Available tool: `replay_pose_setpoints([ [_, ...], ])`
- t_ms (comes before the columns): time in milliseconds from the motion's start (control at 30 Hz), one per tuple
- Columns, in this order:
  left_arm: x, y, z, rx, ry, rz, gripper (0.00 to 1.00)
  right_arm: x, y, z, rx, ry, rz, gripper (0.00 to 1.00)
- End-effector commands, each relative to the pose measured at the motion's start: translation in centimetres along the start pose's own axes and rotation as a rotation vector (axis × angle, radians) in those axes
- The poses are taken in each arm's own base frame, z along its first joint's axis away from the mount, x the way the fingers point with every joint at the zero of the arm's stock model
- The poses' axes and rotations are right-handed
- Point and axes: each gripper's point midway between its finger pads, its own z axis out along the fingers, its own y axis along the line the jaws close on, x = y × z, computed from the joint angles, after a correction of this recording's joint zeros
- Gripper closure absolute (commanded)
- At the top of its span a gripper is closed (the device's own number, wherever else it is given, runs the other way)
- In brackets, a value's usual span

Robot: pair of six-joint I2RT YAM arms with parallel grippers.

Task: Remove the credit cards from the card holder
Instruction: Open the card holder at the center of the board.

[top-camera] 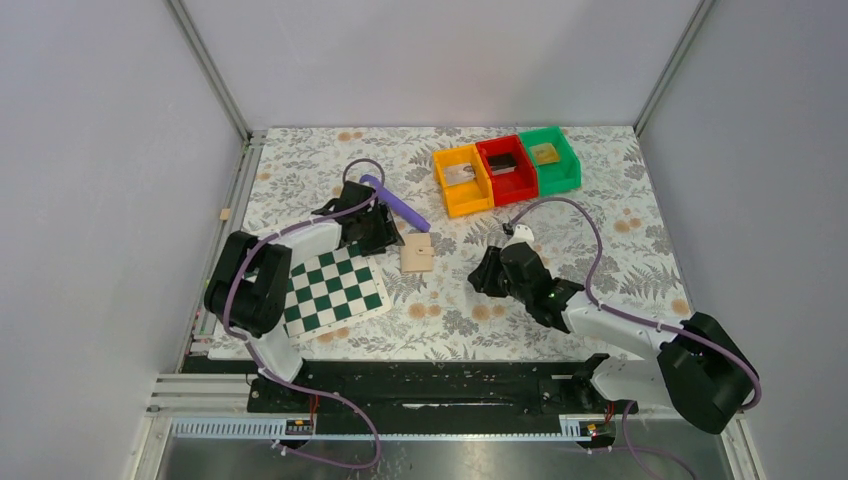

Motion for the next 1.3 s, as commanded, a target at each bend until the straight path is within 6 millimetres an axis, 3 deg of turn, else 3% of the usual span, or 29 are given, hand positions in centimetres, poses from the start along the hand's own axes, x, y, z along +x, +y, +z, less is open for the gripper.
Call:
replay_pose_setpoints([
  [0,-1.2,-2.8,1.7,0.080,-0.025,0.017,0.46,-2.0,1.1,-0.4,-0.047,-0.076,-0.018,0.63],
  [133,0.2,-2.8,2.7,0.083,0.013,0.032,0.48,-1.6,0.5,-0.4,-0.031,-0.078,-0.022,0.63],
  [433,3.4,-2.9,2.3,0.088,0.065,0.074,0.54,-1.4,0.5,0.3,-0.040,-0.083,-0.015,0.63],
  [600,5.2,-2.3,2.3,0.078,0.094,0.085,0.57,-1.6,0.6,3.4,-0.019,-0.073,-0.011,0.58],
  [800,5.7,-2.6,1.9,0.113,0.099,0.080,0.58,-1.8,3.5,7.1,-0.107,-0.024,0.024,0.59],
  [933,5.7,-2.8,1.6,0.128,0.095,0.088,0.58,-1.8,4.2,9.0,-0.137,-0.004,0.053,0.58],
  [1133,6.0,-2.9,1.9,0.138,0.112,0.080,0.59,-0.4,4.1,11.3,-0.136,0.064,0.066,0.60],
  [1267,6.5,-3.0,1.7,0.151,0.115,0.086,0.60,0.6,4.5,11.3,-0.182,0.092,0.080,0.63],
])
